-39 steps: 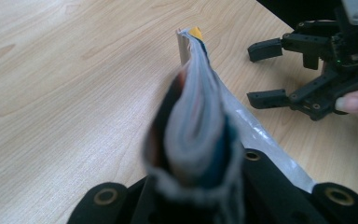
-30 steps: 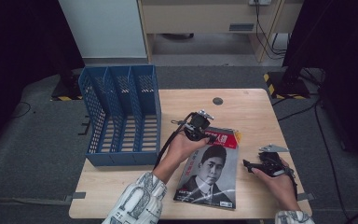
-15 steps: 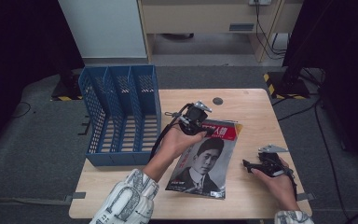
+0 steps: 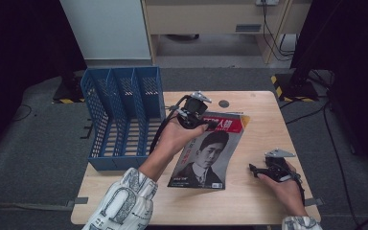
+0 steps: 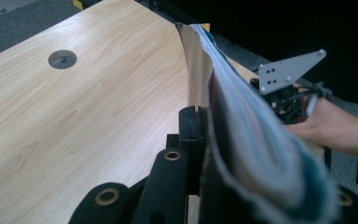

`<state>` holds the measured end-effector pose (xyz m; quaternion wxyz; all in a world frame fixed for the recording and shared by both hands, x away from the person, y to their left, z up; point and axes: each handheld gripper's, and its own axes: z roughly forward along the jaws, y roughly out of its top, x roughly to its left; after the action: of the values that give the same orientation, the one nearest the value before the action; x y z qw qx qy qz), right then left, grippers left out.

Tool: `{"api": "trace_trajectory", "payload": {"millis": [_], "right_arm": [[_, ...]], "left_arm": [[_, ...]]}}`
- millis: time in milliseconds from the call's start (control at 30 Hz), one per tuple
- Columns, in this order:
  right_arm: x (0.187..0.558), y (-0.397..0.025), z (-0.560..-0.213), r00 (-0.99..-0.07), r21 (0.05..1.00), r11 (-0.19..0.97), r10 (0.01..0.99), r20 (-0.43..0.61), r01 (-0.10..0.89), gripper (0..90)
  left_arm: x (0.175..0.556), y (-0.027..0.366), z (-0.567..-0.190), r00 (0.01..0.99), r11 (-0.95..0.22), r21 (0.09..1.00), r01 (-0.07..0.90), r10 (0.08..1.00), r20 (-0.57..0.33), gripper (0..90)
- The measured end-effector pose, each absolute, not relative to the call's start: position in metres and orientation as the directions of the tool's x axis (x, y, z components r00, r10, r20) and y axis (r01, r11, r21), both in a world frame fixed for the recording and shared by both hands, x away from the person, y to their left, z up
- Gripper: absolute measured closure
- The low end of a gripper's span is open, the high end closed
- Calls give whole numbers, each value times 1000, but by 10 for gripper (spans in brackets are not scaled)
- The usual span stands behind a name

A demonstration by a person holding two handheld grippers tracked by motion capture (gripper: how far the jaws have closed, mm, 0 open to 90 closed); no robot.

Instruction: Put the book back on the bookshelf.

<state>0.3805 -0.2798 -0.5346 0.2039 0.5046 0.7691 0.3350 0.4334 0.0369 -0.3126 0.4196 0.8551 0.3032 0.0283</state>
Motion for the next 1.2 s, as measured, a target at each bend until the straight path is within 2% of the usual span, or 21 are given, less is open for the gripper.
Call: {"api": "trace_trajectory", "payload": {"millis": [867,1200], "right_arm": [[379,-276,-538,-413,735,278,911,2,619,190],[379,-275,-538,-410,736,277,912,1,618,182]], "left_arm": [[431,63,-277,785,-367,772,519,561,-262,866],[424,81,-260,778,-353,783,512,578,-248,866]]}}
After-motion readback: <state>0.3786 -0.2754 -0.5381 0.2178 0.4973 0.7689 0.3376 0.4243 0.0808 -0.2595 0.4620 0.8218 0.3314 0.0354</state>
